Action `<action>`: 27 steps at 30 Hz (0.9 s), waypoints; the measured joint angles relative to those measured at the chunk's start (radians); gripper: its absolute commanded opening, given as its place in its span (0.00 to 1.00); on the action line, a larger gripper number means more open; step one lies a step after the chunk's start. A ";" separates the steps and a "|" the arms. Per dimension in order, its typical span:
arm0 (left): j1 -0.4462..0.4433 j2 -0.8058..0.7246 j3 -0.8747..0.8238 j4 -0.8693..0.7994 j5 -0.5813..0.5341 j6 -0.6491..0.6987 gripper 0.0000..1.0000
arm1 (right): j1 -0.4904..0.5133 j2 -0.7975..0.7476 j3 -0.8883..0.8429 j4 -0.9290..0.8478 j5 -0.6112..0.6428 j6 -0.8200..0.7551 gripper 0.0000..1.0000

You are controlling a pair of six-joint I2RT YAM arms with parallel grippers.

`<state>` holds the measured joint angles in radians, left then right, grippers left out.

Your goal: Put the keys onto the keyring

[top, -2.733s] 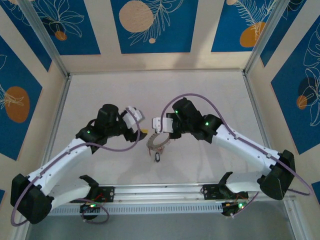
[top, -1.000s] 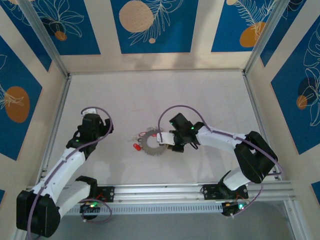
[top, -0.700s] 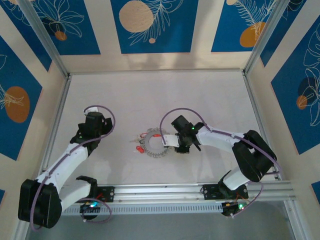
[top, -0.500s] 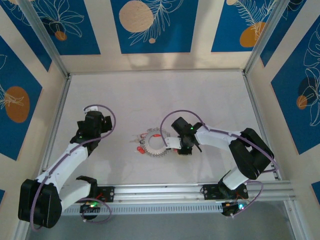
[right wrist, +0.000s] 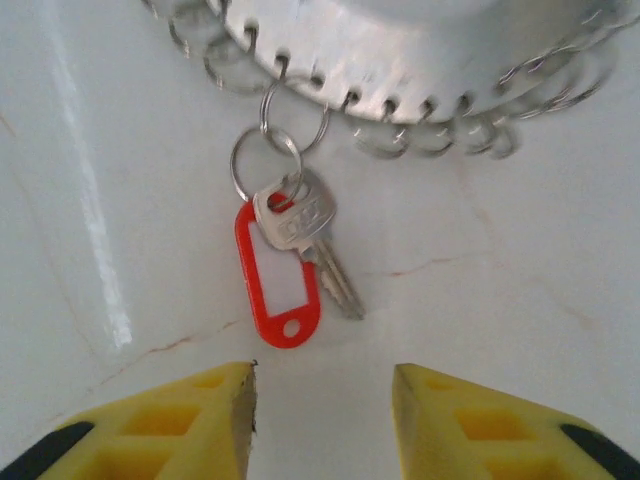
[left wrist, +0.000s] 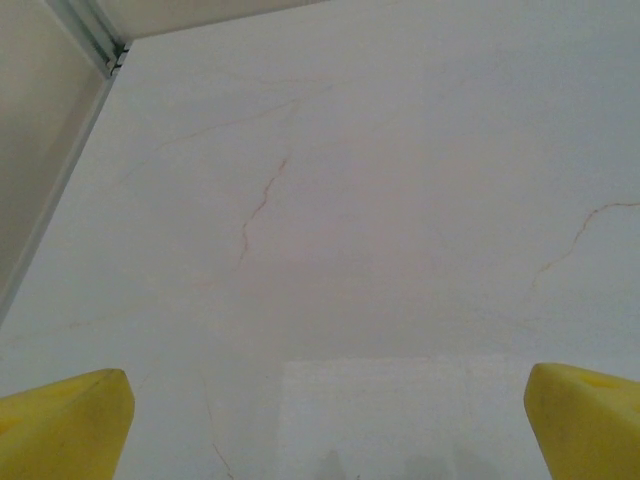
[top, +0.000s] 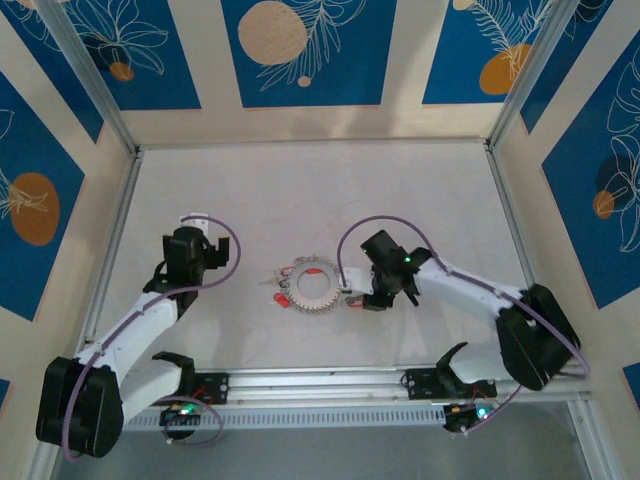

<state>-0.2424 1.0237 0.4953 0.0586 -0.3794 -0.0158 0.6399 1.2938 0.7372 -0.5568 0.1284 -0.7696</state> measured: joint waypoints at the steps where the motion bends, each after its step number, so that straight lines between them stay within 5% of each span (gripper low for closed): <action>1: 0.000 0.000 -0.001 0.011 0.005 0.011 1.00 | -0.006 -0.051 -0.018 0.029 -0.013 0.008 0.99; 9: 0.002 0.035 -0.048 0.153 0.043 0.069 1.00 | -0.155 -0.472 -0.296 0.560 -0.085 0.236 0.99; 13: 0.011 0.101 -0.061 0.236 0.049 0.079 1.00 | -0.296 -0.547 -0.442 0.834 -0.080 0.447 0.99; 22: 0.045 0.285 -0.105 0.485 0.138 0.094 1.00 | -0.631 -0.359 -0.530 1.142 -0.097 0.735 0.99; 27: 0.091 0.369 -0.122 0.615 0.195 0.097 1.00 | -0.678 -0.142 -0.534 1.316 -0.119 0.800 0.99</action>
<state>-0.1516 1.3930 0.3729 0.6739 -0.1844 0.0807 -0.0380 1.1515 0.2028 0.7593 0.0090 0.0307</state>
